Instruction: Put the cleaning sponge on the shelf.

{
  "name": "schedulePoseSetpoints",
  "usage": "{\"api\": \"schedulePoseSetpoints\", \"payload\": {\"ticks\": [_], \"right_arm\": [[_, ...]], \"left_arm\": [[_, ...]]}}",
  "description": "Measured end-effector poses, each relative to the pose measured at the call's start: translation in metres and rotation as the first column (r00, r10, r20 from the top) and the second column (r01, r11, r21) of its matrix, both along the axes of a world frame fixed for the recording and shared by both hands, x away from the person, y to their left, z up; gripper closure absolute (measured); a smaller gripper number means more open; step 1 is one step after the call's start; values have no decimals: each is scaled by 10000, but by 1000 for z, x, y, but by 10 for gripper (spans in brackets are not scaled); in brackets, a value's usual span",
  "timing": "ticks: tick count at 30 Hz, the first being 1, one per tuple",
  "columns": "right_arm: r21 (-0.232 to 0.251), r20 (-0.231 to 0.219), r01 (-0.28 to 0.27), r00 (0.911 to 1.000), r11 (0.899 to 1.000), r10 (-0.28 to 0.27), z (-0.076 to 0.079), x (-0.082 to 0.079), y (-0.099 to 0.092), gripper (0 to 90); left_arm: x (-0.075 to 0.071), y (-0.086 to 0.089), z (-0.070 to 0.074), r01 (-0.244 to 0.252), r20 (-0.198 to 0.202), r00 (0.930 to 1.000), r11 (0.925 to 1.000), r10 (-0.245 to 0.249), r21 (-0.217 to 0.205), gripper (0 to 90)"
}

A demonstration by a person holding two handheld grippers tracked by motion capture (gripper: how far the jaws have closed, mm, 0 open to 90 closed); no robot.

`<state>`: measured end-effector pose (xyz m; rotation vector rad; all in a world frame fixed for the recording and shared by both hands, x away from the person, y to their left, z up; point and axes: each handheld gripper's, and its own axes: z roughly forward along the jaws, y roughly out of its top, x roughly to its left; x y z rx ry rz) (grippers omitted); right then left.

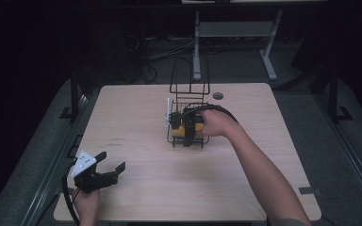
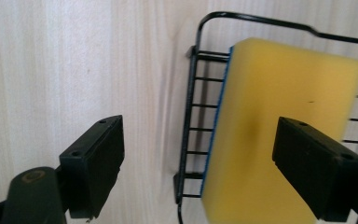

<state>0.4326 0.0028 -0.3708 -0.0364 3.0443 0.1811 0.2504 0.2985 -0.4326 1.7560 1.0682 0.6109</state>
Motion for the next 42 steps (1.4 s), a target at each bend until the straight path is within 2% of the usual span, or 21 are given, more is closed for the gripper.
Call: {"api": "schedulePoseSetpoints", "payload": {"ticks": [6, 9, 23, 29, 34, 42], "right_arm": [[-154, 82, -66, 9999, 9999, 67, -2, -7, -2, 165], [45, 2, -13, 10000, 10000, 13, -1, -9, -4, 167], [152, -104, -22, 9999, 9999, 24, -5, -24, -13, 169], [-8, -120, 29, 9999, 10000, -29, -7, -30, -14, 168], [301, -148, -31, 9999, 9995, 35, -9, -37, -16, 168], [206, -270, 52, 9996, 9998, -46, -18, -46, -20, 168]], "left_arm": [[0, -1, 0, 9, 6, 10000, 10000, -9, 16, 130], [0, 0, 0, -12, 11, 10000, 10000, 12, 2, 130], [-2, -1, 0, -53, 32, 10000, 10000, 53, -28, 130], [-1, -1, 0, -69, 27, 10000, 10000, 69, 17, 130], [-1, -2, 0, -33, 22, 10000, 10000, 33, 37, 130], [-1, -3, 0, 7, 22, 10000, 10000, -7, 49, 130]]}}
